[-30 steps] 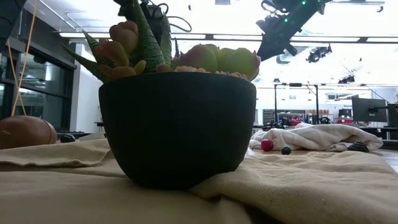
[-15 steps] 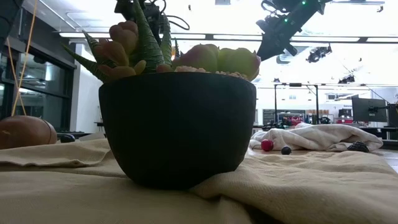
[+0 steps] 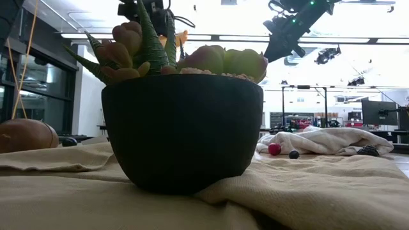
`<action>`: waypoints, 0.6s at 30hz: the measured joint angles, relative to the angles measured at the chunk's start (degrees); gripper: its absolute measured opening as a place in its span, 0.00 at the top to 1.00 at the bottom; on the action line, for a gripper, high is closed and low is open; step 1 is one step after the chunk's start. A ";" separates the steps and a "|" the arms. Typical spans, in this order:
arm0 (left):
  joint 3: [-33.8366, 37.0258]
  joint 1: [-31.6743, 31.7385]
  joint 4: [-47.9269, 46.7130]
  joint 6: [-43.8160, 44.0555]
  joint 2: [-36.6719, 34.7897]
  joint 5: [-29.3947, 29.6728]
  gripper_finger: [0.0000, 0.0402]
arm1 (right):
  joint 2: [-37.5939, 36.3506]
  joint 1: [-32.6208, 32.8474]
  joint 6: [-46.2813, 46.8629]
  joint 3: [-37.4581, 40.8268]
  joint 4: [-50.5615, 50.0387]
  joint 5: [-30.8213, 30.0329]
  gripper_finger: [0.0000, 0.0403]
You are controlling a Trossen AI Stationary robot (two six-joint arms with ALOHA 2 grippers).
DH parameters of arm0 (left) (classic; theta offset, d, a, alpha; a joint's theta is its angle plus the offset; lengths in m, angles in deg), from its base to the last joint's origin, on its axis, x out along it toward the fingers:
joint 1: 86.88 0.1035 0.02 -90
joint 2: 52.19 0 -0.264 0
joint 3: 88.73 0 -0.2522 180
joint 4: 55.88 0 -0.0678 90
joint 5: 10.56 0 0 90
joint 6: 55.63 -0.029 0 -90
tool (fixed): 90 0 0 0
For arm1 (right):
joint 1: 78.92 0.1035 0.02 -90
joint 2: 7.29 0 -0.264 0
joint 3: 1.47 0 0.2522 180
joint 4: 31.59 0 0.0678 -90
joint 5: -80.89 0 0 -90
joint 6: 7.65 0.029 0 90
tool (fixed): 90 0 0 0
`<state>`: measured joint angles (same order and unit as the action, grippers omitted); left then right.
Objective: Pick and placing Produce into tupperware
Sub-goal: Put the yellow banana into the transparent bin
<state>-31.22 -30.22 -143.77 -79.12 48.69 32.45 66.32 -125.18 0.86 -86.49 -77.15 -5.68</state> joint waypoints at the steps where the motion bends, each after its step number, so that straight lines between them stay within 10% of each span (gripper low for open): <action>1: 0.00 0.00 0.04 0.02 0.00 -1.27 0.68 | 0.00 0.02 -0.02 0.00 -0.01 -0.01 0.77; 18: 0.00 0.00 0.29 1.66 0.00 -22.49 0.68 | 0.00 0.01 -0.02 0.00 -0.01 0.01 0.77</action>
<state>-31.22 -30.22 -143.48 -77.46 48.69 9.96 66.32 -125.16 0.84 -86.49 -77.16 -5.66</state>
